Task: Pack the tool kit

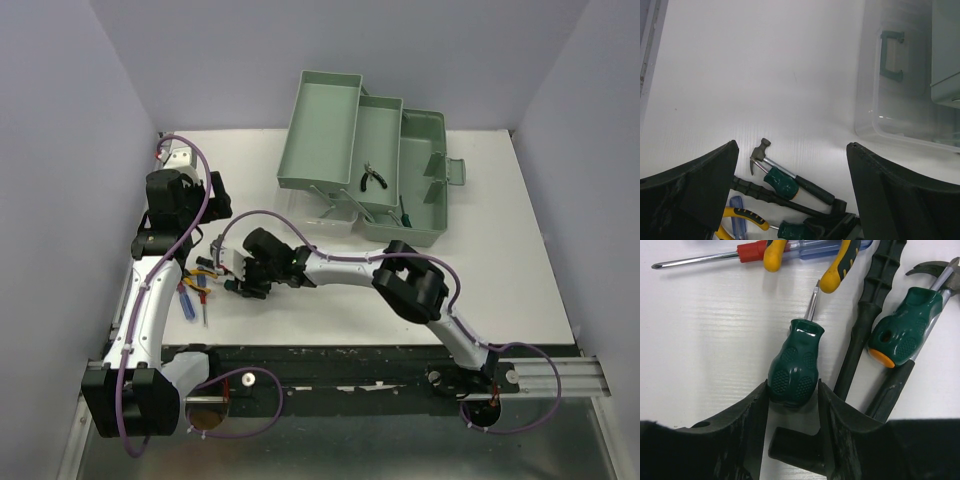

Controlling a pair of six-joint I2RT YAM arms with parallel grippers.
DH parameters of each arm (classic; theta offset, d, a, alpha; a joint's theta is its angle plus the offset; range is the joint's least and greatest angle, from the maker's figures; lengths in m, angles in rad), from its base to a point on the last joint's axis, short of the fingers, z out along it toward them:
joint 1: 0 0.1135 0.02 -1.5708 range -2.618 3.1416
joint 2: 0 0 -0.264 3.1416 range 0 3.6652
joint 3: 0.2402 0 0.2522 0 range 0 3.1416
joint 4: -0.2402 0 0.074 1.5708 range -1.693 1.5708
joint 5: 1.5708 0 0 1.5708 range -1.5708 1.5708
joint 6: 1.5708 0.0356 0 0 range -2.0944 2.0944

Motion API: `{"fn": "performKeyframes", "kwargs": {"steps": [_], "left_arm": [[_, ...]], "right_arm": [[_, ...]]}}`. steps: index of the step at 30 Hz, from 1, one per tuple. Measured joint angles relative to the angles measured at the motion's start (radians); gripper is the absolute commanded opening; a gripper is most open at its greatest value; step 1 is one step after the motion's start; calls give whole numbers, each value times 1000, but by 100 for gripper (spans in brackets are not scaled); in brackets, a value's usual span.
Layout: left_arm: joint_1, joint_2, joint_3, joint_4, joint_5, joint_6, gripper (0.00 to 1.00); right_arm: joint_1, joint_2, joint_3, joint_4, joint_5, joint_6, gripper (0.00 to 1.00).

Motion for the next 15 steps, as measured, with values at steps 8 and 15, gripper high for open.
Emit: {"fn": "performKeyframes", "kwargs": {"steps": [8, 15], "left_arm": [[0, 0, 0, 0, 0, -1, 99], [0, 0, 0, 0, 0, -3, 99]], "right_arm": [[2, -6, -31, 56, 23, -2, 58], [27, -1, -10, 44, 63, -12, 51]]}}
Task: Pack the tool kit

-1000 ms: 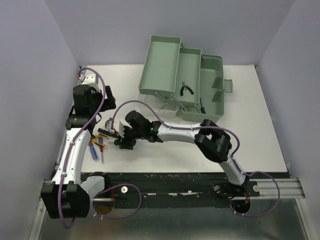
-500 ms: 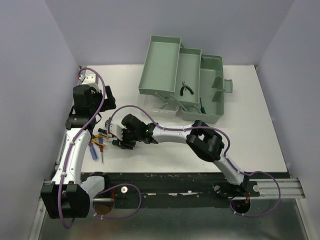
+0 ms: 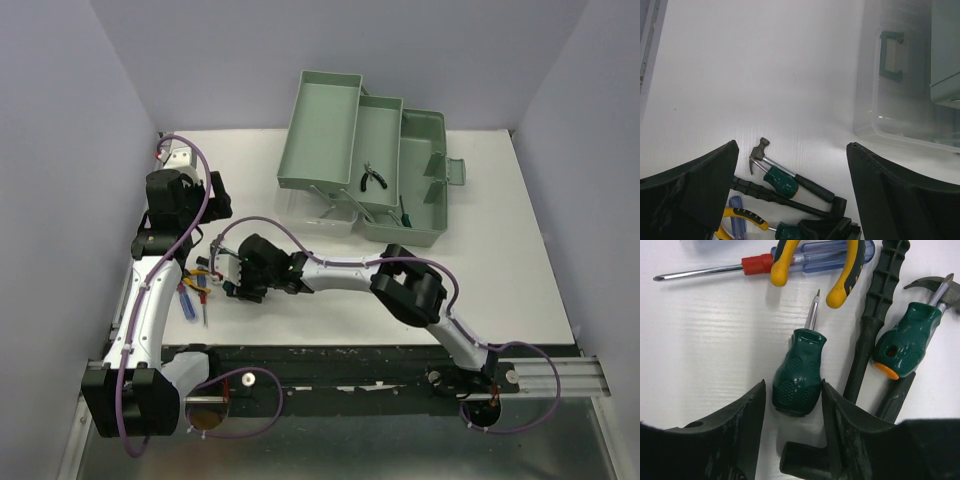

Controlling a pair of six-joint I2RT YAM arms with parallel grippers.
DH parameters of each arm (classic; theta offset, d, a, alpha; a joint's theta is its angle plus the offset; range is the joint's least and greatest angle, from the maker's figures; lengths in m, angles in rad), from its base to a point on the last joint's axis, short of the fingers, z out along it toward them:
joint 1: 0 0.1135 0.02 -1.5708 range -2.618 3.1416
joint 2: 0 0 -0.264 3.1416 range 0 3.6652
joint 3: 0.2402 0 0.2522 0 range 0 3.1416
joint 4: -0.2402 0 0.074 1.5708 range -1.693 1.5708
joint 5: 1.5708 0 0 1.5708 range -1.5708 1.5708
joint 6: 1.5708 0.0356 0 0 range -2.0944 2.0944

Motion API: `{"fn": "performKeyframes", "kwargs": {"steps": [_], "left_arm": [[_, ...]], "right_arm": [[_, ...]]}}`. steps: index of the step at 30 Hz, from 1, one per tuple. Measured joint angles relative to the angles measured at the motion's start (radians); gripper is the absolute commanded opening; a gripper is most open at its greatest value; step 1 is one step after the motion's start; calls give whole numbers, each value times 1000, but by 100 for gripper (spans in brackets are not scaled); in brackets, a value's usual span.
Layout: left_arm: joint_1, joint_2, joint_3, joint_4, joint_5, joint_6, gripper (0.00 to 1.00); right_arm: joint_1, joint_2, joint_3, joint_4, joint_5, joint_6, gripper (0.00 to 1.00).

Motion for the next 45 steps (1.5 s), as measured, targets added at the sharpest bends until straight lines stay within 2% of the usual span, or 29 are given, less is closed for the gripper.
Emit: {"fn": "performKeyframes", "kwargs": {"steps": [5, 8, 12, 15, 18, 22, 27, 29, 32, 35, 40, 45], "left_arm": [[0, 0, 0, 0, 0, 0, 99], [0, 0, 0, 0, 0, 0, 99], [0, 0, 0, 0, 0, 0, 99], [0, 0, 0, 0, 0, 0, 99], [0, 0, 0, -1, -2, 0, 99], [0, 0, 0, -1, -13, 1, 99], [0, 0, 0, 0, -20, 1, 99], [0, 0, 0, 0, -20, 0, 99], [0, 0, 0, 0, -20, 0, 99], [0, 0, 0, 0, -20, 0, 99], [0, 0, 0, 1, -20, 0, 99], [0, 0, 0, 1, -20, 1, 99]], "right_arm": [[14, 9, 17, -8, 37, -3, 20], [17, -3, -16, 29, 51, 5, 9], [16, -116, -199, 100, 69, 32, 5], [17, -267, -380, 129, 96, 64, 0], [17, -459, -546, 172, 142, 94, 1], [17, -682, -698, 236, 263, 126, 1], [-5, -971, -881, 287, 487, 143, 1], [-52, -1073, -920, 303, 558, 153, 1], [-195, -1220, -960, 332, 641, 190, 1], [-346, -1283, -958, 354, 703, 250, 0], [-617, -1160, -872, 272, 606, 388, 1], [-722, -1000, -835, 178, 539, 481, 0]]}}
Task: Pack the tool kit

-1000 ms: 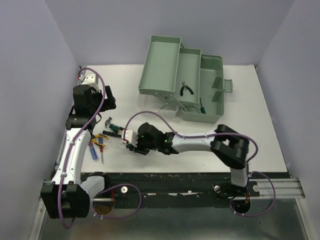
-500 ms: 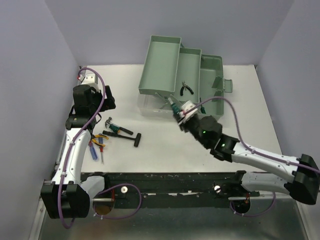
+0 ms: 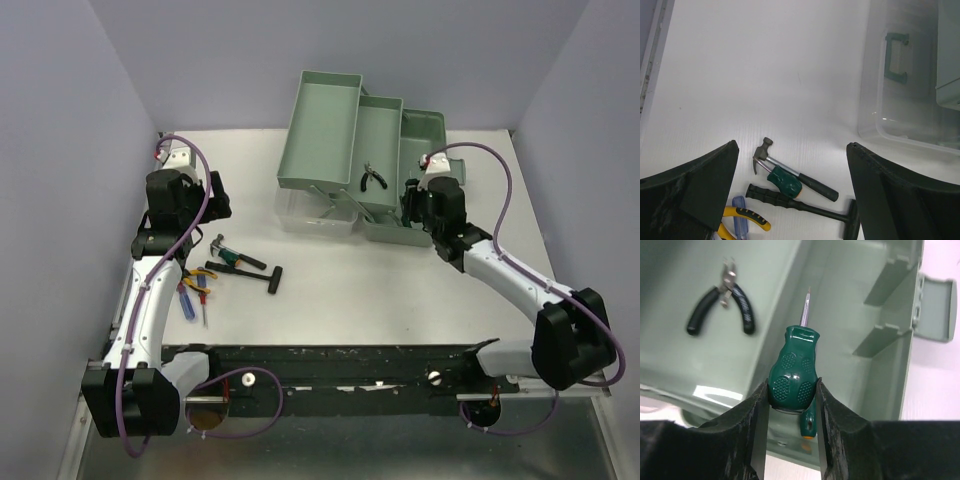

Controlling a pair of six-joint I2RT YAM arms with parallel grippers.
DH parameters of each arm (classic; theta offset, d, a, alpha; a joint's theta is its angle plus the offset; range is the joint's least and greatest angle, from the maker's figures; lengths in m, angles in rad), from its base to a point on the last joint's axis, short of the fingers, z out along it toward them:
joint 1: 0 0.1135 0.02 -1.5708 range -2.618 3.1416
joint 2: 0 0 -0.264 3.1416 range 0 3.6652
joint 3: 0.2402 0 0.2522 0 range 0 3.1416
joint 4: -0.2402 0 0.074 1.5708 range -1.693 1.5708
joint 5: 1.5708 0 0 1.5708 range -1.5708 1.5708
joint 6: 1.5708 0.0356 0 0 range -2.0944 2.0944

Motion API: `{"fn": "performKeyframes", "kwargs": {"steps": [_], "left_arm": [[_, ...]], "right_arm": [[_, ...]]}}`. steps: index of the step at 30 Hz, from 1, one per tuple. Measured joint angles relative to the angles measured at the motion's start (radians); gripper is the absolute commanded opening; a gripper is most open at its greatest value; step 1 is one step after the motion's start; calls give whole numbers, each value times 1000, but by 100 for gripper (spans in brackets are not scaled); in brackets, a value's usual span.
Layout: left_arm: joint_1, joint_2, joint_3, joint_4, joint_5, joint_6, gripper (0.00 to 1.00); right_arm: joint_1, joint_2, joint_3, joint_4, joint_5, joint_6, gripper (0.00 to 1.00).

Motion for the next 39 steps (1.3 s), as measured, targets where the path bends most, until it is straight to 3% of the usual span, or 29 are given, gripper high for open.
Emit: {"fn": "performKeyframes", "kwargs": {"steps": [4, 5, 8, 10, 15, 21, 27, 32, 39], "left_arm": [[0, 0, 0, 0, 0, 0, 99], [0, 0, 0, 0, 0, 0, 99], [0, 1, 0, 0, 0, 0, 99], [0, 3, 0, 0, 1, 0, 99], [0, 19, 0, -1, 2, 0, 99], [0, 29, 0, -1, 10, 0, 99], [0, 39, 0, -1, 12, -1, 99], [0, 39, 0, 0, 12, -1, 99], [0, 36, 0, 0, 11, -1, 99]], "right_arm": [[-55, 50, 5, -51, -31, 63, 1], [-64, 63, 12, -65, -33, 74, 9], [-76, 105, 35, -89, -42, 95, 57], [-75, 126, 40, -97, -69, 105, 71], [-73, 111, 25, -109, -95, 105, 78], [-37, -95, -103, -32, -61, 47, 80], [270, -202, -148, 132, -40, -144, 68], [395, -50, -40, 157, -173, -189, 64], [549, 346, 317, 42, -401, -262, 57]]}}
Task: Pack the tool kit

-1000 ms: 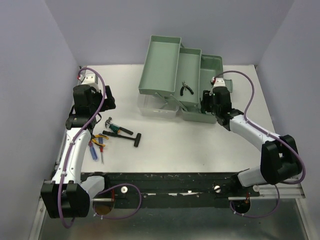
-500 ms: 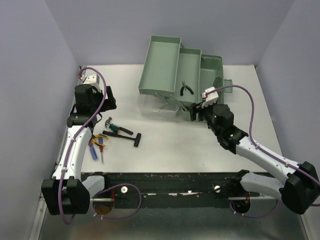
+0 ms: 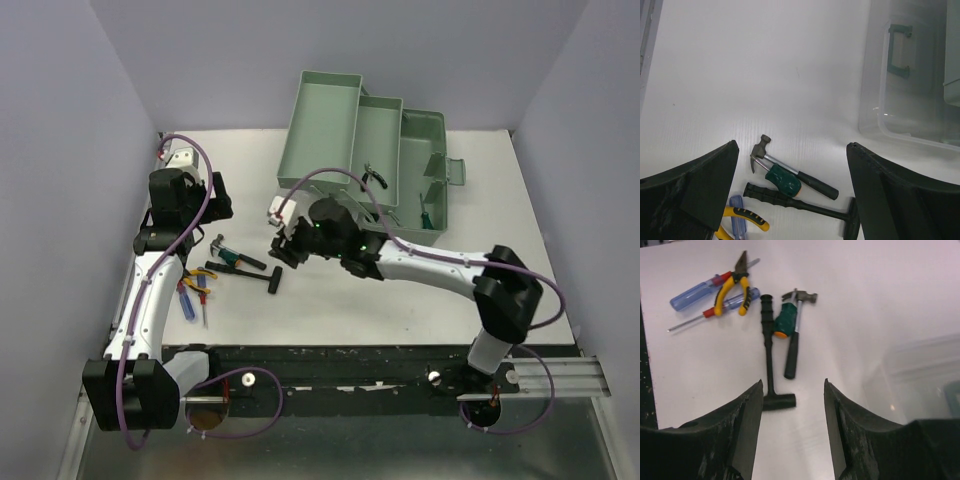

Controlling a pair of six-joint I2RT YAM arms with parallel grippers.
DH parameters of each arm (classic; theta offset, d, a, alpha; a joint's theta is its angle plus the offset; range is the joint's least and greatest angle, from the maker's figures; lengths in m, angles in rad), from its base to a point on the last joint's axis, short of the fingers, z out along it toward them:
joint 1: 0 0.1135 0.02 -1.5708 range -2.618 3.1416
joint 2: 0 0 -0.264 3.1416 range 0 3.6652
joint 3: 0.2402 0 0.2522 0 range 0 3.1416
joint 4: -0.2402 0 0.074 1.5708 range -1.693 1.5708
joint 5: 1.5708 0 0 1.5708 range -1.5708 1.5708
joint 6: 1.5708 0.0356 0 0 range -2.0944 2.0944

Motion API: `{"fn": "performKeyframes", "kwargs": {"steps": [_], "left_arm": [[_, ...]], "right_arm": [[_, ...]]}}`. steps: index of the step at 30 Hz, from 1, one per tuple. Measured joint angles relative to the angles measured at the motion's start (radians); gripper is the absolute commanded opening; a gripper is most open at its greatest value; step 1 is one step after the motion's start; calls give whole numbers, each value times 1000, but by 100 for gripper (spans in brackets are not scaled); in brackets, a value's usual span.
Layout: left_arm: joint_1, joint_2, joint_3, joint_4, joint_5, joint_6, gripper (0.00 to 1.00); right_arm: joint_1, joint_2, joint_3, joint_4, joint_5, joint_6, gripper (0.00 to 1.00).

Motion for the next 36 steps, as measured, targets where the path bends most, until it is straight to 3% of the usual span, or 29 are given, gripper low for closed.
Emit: {"fn": "performKeyframes", "kwargs": {"steps": [10, 16, 26, 32, 36], "left_arm": [[0, -14, 0, 0, 0, 0, 99], [0, -16, 0, 0, 0, 0, 99], [0, -22, 0, 0, 0, 0, 99], [0, -26, 0, 0, 0, 0, 99], [0, -31, 0, 0, 0, 0, 99]], "right_arm": [[26, 394, 375, -307, -156, -64, 54], [50, 473, 429, -422, -155, -97, 54], [113, 589, 531, -464, -95, -105, 53], [120, 642, 599, -482, -32, -101, 41], [120, 641, 596, -481, -11, -103, 21]]}}
